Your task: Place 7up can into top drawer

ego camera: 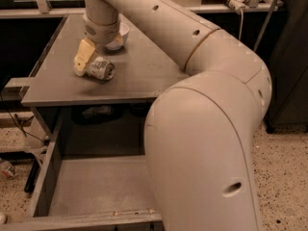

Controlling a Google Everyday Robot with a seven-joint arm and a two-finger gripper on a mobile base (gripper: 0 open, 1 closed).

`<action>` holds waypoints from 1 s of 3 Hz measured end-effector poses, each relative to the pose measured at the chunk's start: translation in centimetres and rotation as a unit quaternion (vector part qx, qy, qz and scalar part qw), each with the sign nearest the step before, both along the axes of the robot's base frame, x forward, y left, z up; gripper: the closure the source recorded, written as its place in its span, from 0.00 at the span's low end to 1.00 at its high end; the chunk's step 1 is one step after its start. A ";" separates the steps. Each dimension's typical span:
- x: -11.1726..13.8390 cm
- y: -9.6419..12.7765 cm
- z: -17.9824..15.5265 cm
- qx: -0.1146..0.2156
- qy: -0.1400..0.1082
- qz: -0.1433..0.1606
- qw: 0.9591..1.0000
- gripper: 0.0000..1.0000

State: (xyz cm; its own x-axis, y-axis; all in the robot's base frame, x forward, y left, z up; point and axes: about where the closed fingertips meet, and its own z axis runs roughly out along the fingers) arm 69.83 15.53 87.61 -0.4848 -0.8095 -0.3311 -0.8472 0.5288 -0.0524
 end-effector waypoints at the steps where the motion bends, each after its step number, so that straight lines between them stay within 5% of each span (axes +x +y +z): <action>1: 0.7 -0.5 -1.3 -0.001 0.008 -0.013 1.000 0.00; 3: 0.9 -1.0 -3.1 -0.004 0.024 -0.026 0.999 0.00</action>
Offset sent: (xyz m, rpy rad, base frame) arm 0.0096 -0.0189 -0.0347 -0.0065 0.0624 -0.0757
